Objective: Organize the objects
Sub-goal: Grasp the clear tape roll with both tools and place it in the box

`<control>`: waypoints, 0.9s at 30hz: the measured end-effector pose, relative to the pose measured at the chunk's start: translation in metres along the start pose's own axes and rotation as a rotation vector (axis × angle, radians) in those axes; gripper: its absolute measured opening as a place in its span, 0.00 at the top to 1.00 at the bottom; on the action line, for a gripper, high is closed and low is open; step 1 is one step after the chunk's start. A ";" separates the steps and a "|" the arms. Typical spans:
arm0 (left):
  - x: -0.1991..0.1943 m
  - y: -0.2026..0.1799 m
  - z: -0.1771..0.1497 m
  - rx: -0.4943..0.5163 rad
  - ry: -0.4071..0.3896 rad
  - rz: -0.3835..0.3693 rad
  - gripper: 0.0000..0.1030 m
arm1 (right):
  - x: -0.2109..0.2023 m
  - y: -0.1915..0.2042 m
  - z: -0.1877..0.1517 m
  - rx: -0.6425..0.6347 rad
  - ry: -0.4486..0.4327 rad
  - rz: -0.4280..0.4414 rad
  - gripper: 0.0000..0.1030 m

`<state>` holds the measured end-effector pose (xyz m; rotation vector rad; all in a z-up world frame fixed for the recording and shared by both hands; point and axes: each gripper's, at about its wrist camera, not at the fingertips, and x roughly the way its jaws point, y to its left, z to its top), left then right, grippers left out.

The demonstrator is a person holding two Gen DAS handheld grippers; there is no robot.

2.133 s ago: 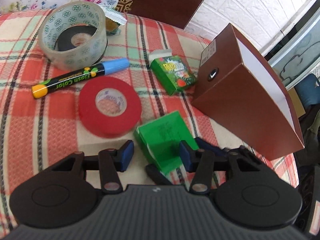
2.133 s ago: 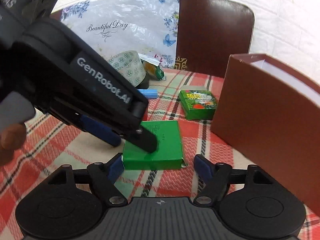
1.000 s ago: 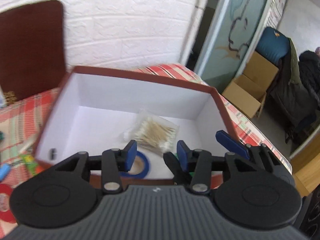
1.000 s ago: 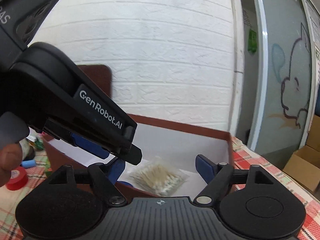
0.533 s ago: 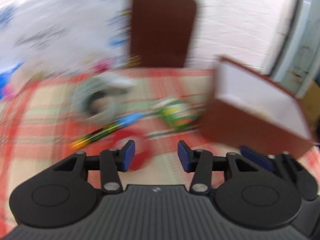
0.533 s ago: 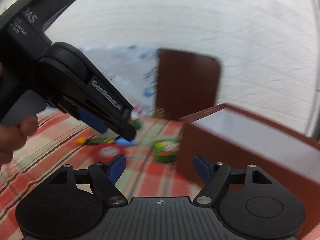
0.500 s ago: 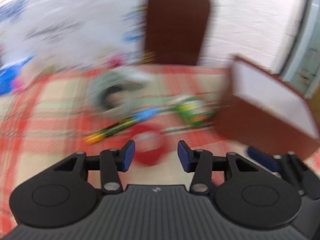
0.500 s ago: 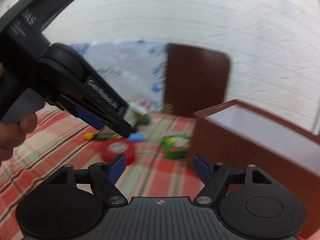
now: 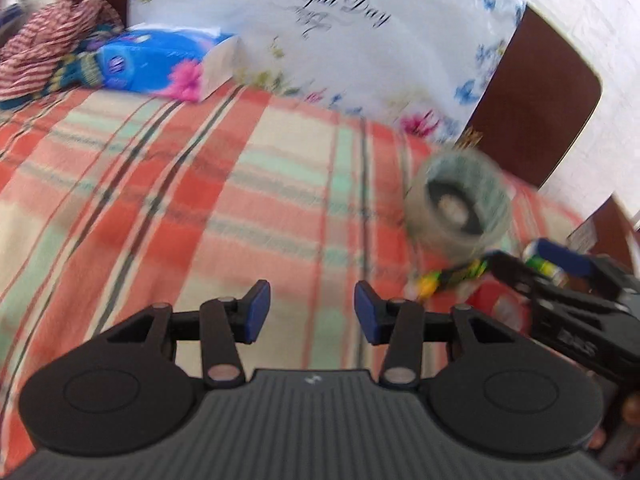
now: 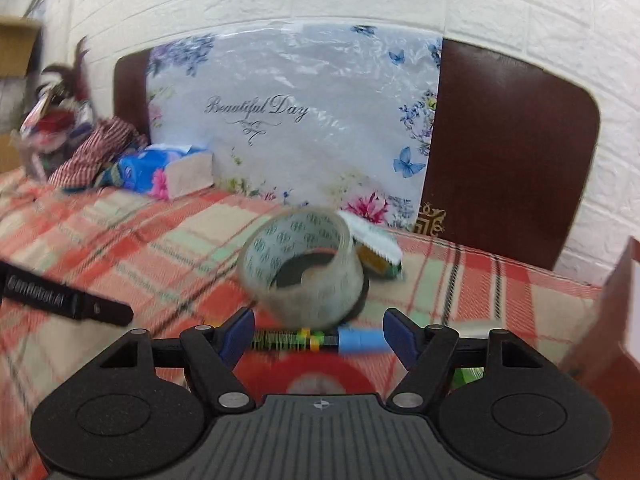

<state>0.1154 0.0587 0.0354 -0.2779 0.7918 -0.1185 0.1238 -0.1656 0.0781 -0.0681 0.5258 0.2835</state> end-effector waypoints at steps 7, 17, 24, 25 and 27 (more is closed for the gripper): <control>0.039 -0.044 0.044 0.052 -0.045 -0.036 0.54 | 0.040 -0.022 0.006 0.132 0.071 -0.018 0.71; 0.024 -0.082 0.028 0.190 -0.057 -0.093 0.88 | 0.002 -0.014 0.016 0.177 -0.031 -0.042 0.87; -0.035 -0.128 0.036 0.266 -0.168 -0.151 0.89 | -0.068 -0.015 0.022 0.131 -0.235 -0.150 0.88; -0.043 -0.141 0.036 0.289 -0.188 -0.168 0.89 | -0.078 -0.021 0.023 0.134 -0.268 -0.173 0.88; -0.054 -0.168 0.033 0.334 -0.220 -0.210 0.89 | -0.099 -0.035 0.024 0.143 -0.325 -0.229 0.88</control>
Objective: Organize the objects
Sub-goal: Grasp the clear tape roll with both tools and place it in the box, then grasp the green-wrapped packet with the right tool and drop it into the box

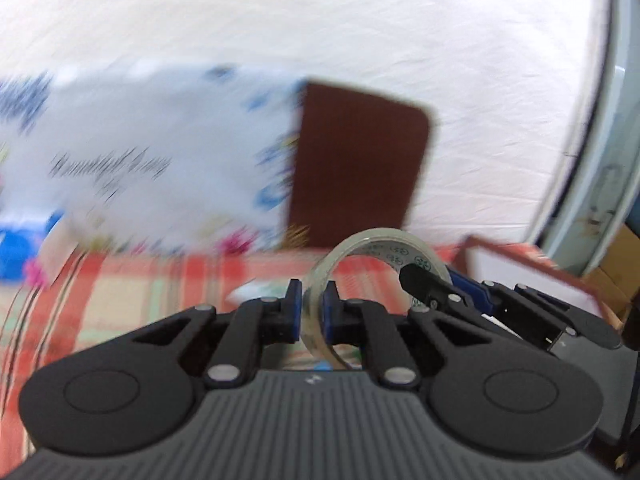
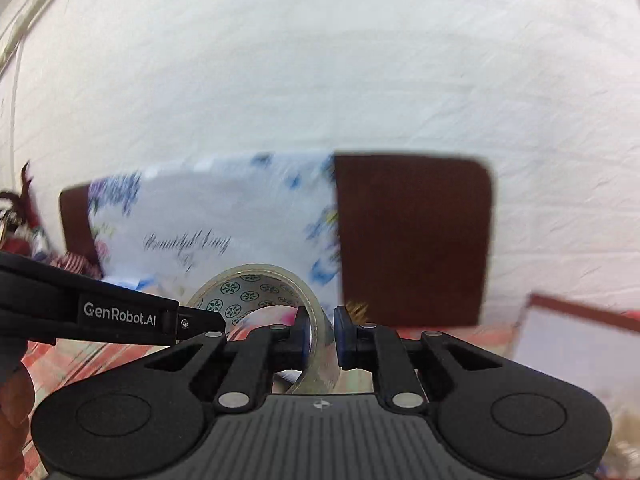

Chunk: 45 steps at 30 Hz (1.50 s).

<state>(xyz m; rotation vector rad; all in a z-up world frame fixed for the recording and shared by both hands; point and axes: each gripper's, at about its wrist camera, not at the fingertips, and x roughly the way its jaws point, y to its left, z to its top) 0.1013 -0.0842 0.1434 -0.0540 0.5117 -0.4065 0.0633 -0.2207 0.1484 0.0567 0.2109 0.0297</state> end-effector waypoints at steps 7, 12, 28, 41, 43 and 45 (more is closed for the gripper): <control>0.041 -0.095 0.002 0.117 0.026 -0.151 0.88 | -0.018 -0.101 -0.006 0.081 -0.026 -0.182 0.87; 0.095 -0.131 -0.014 0.155 0.136 -0.160 0.87 | -0.001 -0.152 -0.032 0.197 0.087 -0.223 0.87; 0.073 -0.116 -0.024 0.188 0.133 -0.119 0.69 | -0.022 -0.126 -0.028 0.109 -0.038 -0.196 0.70; 0.019 0.076 -0.059 -0.142 0.115 0.116 0.69 | 0.013 -0.002 -0.033 -0.050 0.093 0.186 0.66; 0.021 0.103 -0.075 -0.185 0.161 0.157 0.69 | 0.043 0.015 -0.041 -0.111 0.137 0.206 0.66; 0.020 0.124 -0.088 -0.232 0.187 0.178 0.69 | 0.071 0.030 -0.047 -0.181 0.166 0.195 0.65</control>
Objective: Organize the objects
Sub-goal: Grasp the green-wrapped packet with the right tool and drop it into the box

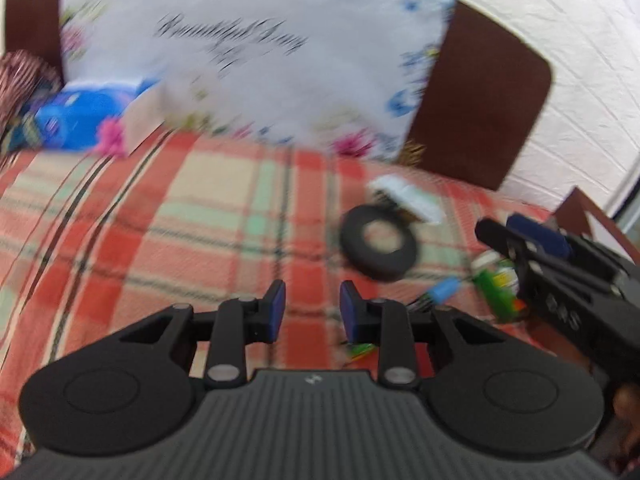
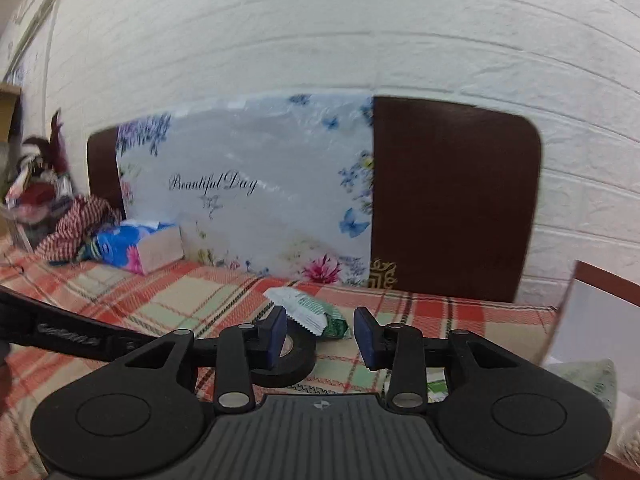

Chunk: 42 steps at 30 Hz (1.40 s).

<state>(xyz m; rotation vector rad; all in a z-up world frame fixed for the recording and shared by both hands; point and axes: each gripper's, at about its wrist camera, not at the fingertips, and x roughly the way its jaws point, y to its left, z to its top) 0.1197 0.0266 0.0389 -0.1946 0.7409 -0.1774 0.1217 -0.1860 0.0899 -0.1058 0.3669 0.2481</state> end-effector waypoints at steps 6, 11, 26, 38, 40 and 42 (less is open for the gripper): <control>0.009 0.033 -0.004 -0.087 0.013 0.000 0.69 | 0.067 0.011 0.000 -0.145 0.080 -0.014 0.54; 0.008 0.027 -0.004 -0.102 0.018 -0.051 0.69 | 0.057 0.003 0.001 -0.133 0.064 -0.030 0.76; -0.037 -0.025 -0.049 -0.004 0.107 -0.241 0.59 | -0.133 0.051 -0.098 -0.447 0.050 0.065 0.36; 0.000 -0.068 -0.069 0.117 0.220 -0.248 0.73 | -0.111 0.017 -0.103 -0.024 0.230 0.156 0.44; -0.003 -0.071 -0.067 0.109 0.228 -0.258 0.82 | -0.112 0.018 -0.103 -0.015 0.220 0.151 0.48; -0.011 -0.081 -0.059 0.119 0.228 -0.260 0.88 | -0.120 0.018 -0.100 -0.017 0.191 0.144 0.49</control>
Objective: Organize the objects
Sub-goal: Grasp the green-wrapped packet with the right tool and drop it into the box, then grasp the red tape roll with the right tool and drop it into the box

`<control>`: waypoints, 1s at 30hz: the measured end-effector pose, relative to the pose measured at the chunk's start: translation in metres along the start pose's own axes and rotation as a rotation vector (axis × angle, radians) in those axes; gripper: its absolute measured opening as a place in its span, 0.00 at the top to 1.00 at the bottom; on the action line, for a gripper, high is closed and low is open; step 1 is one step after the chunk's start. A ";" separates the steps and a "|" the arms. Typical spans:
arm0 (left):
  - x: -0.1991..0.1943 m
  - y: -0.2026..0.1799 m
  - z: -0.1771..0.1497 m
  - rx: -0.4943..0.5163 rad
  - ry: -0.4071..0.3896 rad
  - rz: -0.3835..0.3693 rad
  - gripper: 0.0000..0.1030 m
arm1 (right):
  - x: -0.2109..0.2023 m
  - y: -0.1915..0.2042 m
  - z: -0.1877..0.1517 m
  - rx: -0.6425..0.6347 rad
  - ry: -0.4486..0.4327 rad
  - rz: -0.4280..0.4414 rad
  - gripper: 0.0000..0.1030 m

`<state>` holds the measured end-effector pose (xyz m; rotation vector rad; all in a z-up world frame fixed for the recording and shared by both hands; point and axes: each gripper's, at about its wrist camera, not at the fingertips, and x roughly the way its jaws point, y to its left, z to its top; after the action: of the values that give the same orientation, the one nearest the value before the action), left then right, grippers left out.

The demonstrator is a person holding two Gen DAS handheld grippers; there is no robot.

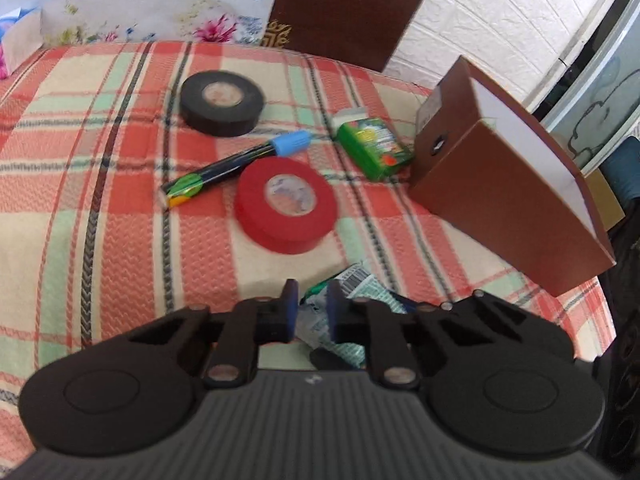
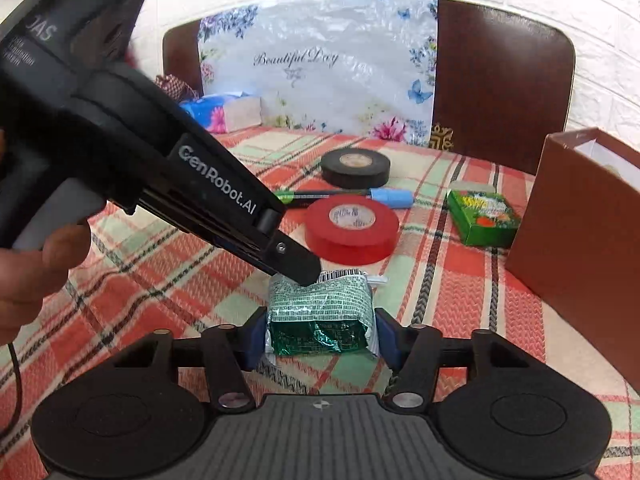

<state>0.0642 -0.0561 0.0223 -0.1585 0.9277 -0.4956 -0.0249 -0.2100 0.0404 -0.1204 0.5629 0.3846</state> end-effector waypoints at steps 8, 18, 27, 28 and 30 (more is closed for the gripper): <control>-0.034 -0.106 0.060 0.209 -0.195 -0.132 0.88 | -0.064 -0.050 0.033 0.012 -0.289 -0.238 0.48; 0.039 -0.201 0.076 0.360 -0.171 -0.130 0.69 | -0.061 -0.142 0.023 0.175 -0.257 -0.496 0.37; 0.000 -0.165 0.055 0.319 -0.237 -0.141 0.67 | -0.067 -0.120 0.014 0.158 -0.384 -0.424 0.37; -0.009 -0.155 0.050 0.300 -0.256 -0.139 0.67 | -0.067 -0.112 0.014 0.143 -0.405 -0.397 0.37; -0.023 -0.127 0.039 0.250 -0.263 -0.106 0.67 | -0.066 -0.093 0.017 0.129 -0.422 -0.314 0.37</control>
<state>0.0405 -0.1597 0.1055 -0.0443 0.5967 -0.6666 -0.0316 -0.3129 0.0910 -0.0005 0.1451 0.0613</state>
